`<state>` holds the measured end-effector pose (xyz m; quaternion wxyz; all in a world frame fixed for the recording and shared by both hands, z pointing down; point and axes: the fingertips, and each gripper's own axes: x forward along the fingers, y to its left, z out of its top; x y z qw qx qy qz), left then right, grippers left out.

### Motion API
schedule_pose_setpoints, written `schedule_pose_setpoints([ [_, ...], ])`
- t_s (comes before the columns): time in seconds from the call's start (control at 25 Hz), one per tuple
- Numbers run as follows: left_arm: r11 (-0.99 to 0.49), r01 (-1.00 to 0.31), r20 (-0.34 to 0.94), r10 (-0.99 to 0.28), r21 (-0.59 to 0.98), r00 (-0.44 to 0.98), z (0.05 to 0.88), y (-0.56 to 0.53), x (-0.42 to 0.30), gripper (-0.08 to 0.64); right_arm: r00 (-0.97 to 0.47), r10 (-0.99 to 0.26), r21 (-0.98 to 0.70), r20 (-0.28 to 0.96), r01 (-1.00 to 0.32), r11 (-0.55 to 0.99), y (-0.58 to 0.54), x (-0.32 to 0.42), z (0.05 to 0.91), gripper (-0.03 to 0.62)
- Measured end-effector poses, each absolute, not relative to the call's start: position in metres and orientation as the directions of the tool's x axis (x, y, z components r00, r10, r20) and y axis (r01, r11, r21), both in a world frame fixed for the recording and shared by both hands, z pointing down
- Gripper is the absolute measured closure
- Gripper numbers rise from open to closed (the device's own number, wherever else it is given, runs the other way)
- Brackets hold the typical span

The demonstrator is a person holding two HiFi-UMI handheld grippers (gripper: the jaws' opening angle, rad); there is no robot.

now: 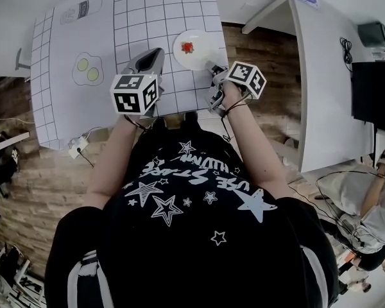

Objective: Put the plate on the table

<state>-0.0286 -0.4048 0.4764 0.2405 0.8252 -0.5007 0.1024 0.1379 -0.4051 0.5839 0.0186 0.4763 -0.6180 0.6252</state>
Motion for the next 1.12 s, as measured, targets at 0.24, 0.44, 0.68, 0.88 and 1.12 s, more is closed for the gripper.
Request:
schedule_pose_setpoints([
  [0.24,-0.401,-0.865,0.395,-0.773,0.300,0.496,0.473,-0.402,-0.035,0.551,-0.479,-0.615,-0.725,0.627,-0.647,-0.236,-0.403,0.152,0.574,0.489],
  [0.44,-0.420,-0.853,0.387,-0.764,0.310,0.516,0.472,-0.396,-0.046,0.550,-0.456,-0.672,-0.738,0.584,-0.643,-0.205,-0.403,0.145,0.553,0.491],
  [0.68,-0.465,-0.825,0.375,-0.737,0.322,0.562,0.469,-0.387,-0.059,0.551,-0.473,-0.747,-0.802,0.467,-0.583,-0.132,-0.399,0.124,0.521,0.519],
  [0.88,-0.515,-0.789,0.381,-0.691,0.335,0.614,0.478,-0.378,-0.063,0.551,-0.483,-0.779,-0.807,0.401,-0.588,-0.050,-0.392,0.107,0.498,0.549],
  [1.12,-0.528,-0.774,0.375,-0.679,0.348,0.631,0.478,-0.362,-0.063,0.551,-0.515,-0.782,-0.801,0.352,-0.598,0.033,-0.375,0.083,0.478,0.563],
])
